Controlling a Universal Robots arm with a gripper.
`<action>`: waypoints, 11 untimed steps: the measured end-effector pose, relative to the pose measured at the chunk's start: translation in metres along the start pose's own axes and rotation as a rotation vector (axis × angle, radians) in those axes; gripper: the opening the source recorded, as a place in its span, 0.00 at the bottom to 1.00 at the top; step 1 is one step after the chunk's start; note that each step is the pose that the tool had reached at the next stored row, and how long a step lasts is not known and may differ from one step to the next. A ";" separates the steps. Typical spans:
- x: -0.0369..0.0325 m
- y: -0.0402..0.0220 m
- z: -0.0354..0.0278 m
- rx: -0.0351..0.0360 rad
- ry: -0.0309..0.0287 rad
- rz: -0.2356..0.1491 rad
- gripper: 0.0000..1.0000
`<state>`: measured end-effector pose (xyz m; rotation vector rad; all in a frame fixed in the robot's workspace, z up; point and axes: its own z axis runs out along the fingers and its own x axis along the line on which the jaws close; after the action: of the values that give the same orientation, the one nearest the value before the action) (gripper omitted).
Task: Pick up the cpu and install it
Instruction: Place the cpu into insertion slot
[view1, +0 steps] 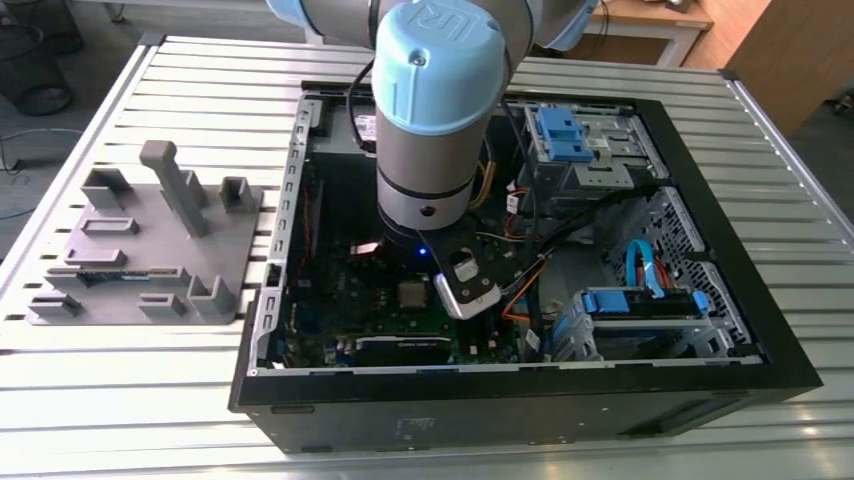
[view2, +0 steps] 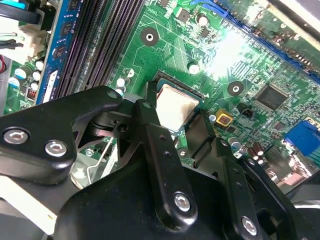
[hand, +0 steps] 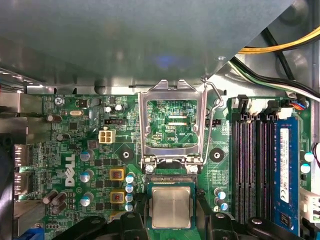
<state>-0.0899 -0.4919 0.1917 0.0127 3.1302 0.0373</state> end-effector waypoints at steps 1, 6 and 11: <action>0.0001 0.0000 0.0000 0.0002 0.0001 0.000 0.47; -0.0004 0.0000 0.0017 0.0000 0.0000 0.000 0.47; -0.0004 0.0000 0.0031 0.0001 0.0001 0.000 0.47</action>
<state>-0.0894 -0.4919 0.1886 0.0129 3.1303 0.0371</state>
